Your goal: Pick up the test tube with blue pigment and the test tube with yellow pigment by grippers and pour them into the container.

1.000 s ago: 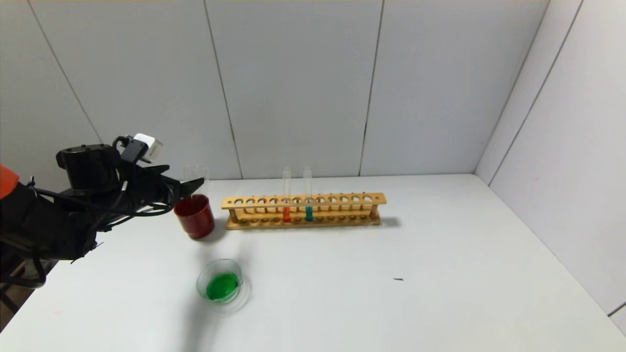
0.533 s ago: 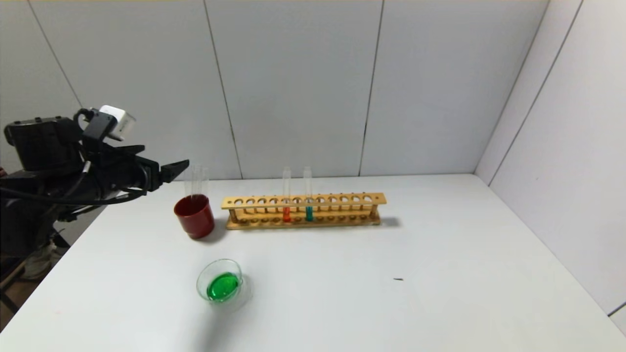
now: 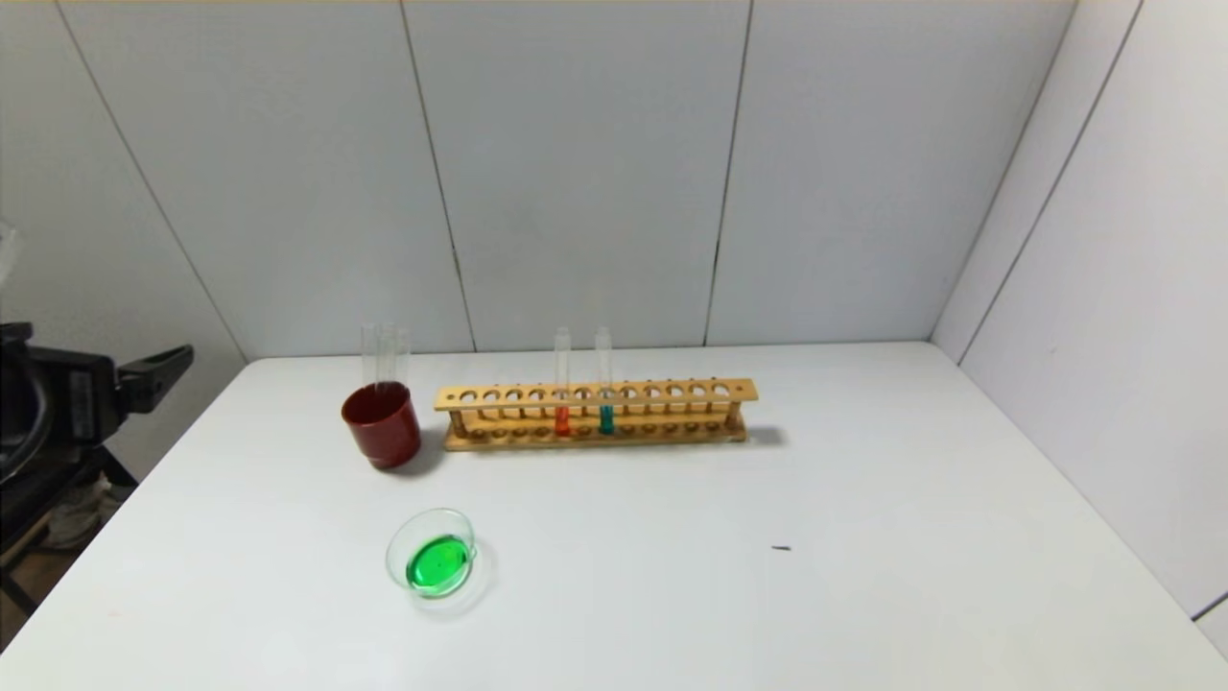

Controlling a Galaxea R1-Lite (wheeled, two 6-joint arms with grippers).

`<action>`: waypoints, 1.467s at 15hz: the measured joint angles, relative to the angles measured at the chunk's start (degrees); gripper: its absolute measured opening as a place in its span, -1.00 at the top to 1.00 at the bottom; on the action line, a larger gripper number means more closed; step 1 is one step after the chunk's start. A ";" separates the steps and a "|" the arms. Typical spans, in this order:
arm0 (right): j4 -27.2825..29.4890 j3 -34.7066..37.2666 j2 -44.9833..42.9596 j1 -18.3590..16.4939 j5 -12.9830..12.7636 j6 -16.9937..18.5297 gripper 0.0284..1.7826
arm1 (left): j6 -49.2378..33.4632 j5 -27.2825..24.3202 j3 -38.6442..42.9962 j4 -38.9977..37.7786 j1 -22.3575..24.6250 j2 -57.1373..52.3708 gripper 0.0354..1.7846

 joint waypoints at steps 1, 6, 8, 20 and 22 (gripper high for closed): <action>0.00 0.00 0.00 0.00 0.02 0.01 -0.96 | 0.00 0.76 2.86 1.27 0.00 -5.35 -0.96; 0.00 0.00 0.00 0.00 0.00 0.00 -0.96 | -0.15 -4.27 10.75 12.87 -0.27 -32.26 -0.96; 0.00 0.00 0.00 0.00 0.02 0.00 -0.96 | -0.61 -8.63 12.79 20.16 -0.90 -42.40 -0.96; 0.00 0.00 0.00 0.00 0.02 0.00 -0.96 | -8.83 -9.52 36.30 19.94 -3.75 -64.65 -0.96; 0.00 0.00 0.00 0.00 0.00 0.01 -0.96 | -9.83 -9.46 36.41 19.83 -3.75 -64.72 -0.96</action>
